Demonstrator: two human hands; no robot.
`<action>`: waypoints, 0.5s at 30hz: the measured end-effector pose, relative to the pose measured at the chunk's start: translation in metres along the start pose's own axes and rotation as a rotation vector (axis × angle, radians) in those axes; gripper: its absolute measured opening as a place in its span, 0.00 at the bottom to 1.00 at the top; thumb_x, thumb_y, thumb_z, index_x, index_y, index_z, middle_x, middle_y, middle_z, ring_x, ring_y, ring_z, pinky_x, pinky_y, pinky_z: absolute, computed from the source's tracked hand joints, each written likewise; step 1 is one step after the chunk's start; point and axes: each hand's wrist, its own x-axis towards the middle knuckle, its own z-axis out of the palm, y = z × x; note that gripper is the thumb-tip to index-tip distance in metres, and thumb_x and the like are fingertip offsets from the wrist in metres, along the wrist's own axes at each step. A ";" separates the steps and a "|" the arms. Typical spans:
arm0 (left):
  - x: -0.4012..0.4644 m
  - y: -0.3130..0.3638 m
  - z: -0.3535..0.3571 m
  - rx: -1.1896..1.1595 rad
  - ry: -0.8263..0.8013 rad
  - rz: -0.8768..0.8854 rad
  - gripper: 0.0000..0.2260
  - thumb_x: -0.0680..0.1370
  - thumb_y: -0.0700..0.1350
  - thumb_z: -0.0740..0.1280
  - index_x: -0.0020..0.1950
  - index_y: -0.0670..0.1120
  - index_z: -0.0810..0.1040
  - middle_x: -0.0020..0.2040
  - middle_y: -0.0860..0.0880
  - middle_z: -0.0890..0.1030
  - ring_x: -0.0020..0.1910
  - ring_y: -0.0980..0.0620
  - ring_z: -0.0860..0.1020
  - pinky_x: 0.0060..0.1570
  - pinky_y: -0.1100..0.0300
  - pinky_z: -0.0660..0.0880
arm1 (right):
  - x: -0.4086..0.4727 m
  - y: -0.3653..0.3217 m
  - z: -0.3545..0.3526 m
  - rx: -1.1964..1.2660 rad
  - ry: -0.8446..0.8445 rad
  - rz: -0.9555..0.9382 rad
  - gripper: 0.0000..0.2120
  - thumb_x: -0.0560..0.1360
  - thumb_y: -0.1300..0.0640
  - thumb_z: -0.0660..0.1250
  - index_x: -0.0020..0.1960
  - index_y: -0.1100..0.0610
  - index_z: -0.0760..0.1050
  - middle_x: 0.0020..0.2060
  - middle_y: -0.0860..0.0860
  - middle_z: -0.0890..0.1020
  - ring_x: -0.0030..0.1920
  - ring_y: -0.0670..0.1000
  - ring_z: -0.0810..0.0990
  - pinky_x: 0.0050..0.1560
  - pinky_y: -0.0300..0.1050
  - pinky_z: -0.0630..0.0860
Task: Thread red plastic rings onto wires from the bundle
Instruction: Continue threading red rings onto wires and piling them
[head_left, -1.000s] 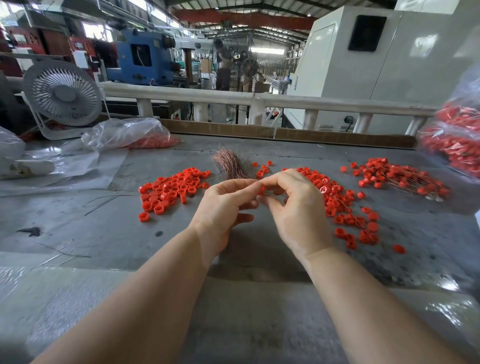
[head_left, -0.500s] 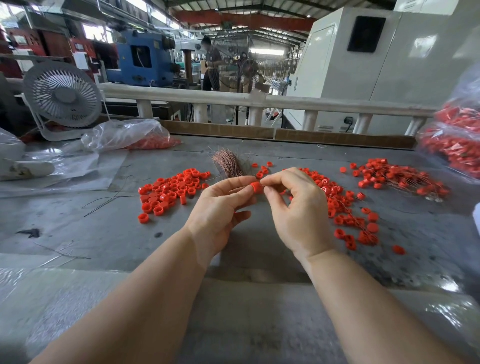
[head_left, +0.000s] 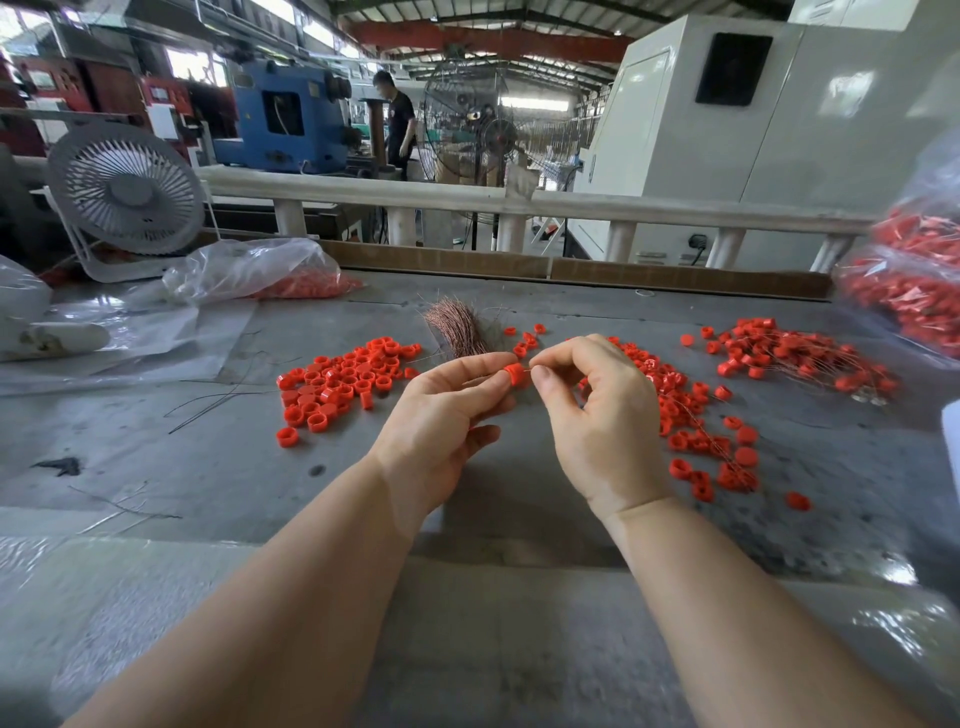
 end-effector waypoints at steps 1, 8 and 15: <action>0.000 0.000 0.000 0.001 -0.002 -0.001 0.14 0.75 0.38 0.66 0.34 0.53 0.84 0.33 0.56 0.82 0.29 0.63 0.77 0.25 0.70 0.71 | 0.000 0.000 0.000 0.002 -0.002 0.008 0.04 0.72 0.66 0.68 0.39 0.61 0.77 0.36 0.51 0.78 0.39 0.51 0.75 0.42 0.44 0.72; 0.000 -0.001 0.001 0.018 0.024 0.033 0.09 0.75 0.37 0.67 0.40 0.49 0.81 0.32 0.56 0.82 0.28 0.63 0.77 0.25 0.70 0.70 | 0.001 0.003 0.001 -0.010 -0.041 0.087 0.04 0.72 0.66 0.67 0.39 0.61 0.77 0.36 0.51 0.78 0.40 0.52 0.75 0.43 0.45 0.71; -0.002 0.000 0.001 0.055 0.044 0.089 0.07 0.74 0.37 0.67 0.43 0.49 0.80 0.33 0.55 0.83 0.31 0.62 0.78 0.26 0.69 0.72 | 0.000 0.004 0.002 0.033 -0.140 0.170 0.09 0.77 0.57 0.63 0.43 0.61 0.78 0.38 0.53 0.78 0.41 0.53 0.75 0.43 0.48 0.71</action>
